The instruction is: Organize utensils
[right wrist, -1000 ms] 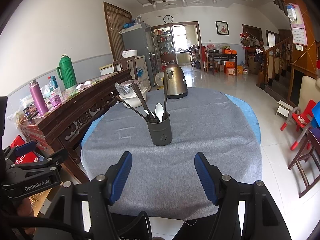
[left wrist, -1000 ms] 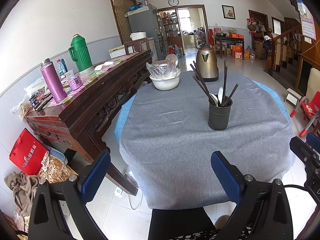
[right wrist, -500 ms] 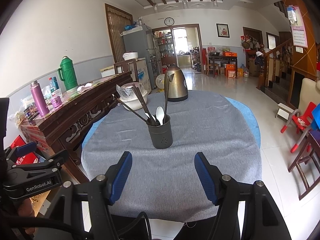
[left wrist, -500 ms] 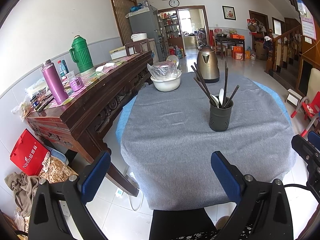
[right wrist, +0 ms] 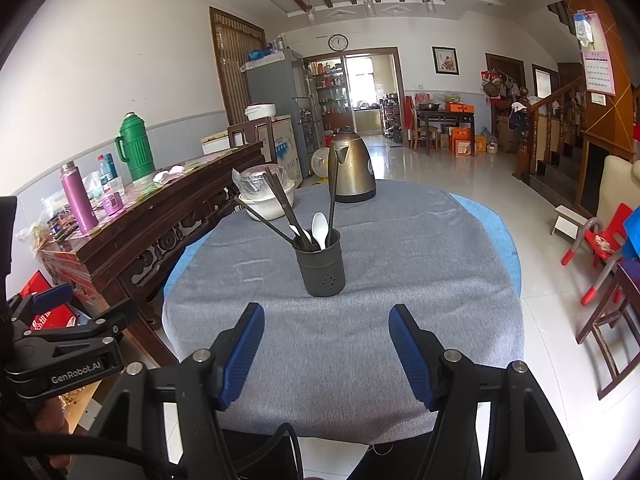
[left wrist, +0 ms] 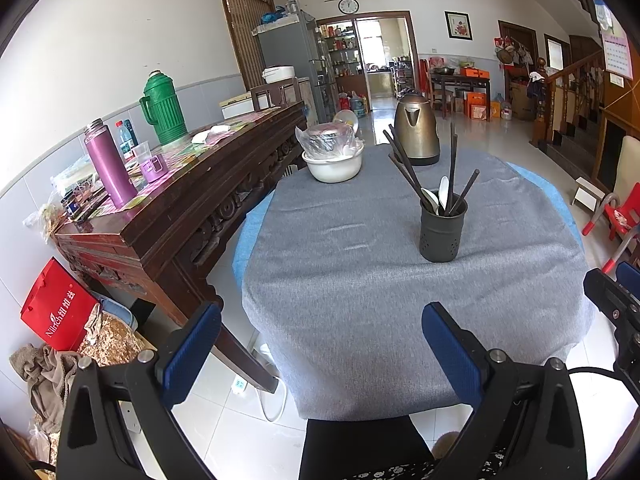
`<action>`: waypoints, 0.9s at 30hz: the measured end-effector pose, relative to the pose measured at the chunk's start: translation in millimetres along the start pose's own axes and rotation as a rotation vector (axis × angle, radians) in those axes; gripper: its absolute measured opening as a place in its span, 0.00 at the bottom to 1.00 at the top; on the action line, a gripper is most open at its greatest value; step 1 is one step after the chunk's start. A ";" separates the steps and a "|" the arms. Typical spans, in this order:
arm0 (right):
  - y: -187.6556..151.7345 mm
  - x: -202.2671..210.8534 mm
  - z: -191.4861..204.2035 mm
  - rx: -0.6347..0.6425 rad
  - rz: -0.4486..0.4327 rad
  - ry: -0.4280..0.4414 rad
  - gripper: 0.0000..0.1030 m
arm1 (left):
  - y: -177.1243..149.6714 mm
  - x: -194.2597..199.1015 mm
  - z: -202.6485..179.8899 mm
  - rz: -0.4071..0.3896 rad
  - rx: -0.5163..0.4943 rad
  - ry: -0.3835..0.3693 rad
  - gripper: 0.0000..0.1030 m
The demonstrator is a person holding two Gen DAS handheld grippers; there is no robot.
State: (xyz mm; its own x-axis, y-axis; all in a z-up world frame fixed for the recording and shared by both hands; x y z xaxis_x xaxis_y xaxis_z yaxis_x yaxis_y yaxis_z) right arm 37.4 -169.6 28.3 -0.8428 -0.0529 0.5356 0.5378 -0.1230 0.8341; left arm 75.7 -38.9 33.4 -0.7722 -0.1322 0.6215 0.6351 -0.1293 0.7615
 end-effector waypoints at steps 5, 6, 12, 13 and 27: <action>-0.4 -0.2 -0.4 0.001 0.000 0.000 0.66 | -1.4 -1.4 0.9 0.002 0.005 0.002 0.97; -0.5 -0.1 0.1 0.001 -0.001 0.000 0.66 | -1.7 -1.6 1.1 0.003 0.005 0.002 0.97; -0.7 -0.3 -0.5 0.002 0.000 -0.002 0.66 | -2.0 -2.0 1.4 0.004 0.005 0.001 0.97; -0.6 -0.2 -0.5 0.002 0.001 -0.001 0.66 | -2.0 -2.2 1.6 0.005 0.004 0.001 0.97; -1.4 0.1 0.5 0.003 0.000 0.000 0.66 | -6.4 -6.5 4.0 0.018 0.017 0.000 0.97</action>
State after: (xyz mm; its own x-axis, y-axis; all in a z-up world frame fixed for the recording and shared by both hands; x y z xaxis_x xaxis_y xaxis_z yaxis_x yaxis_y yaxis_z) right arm 36.6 -169.0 27.3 -0.8430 -0.0527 0.5353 0.5375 -0.1200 0.8347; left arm 76.5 -33.2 25.2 -0.7609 -0.1343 0.6349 0.6482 -0.1106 0.7534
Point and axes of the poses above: each gripper's, at about its wrist camera, not at the fingertips, and x roughly against the way its jaws point, z to its left, y to its top, the point moved 1 cm from there along -x, roughly the way its jaws point, and after that the axes turned 1 degree about z, right-handed, at the moved point
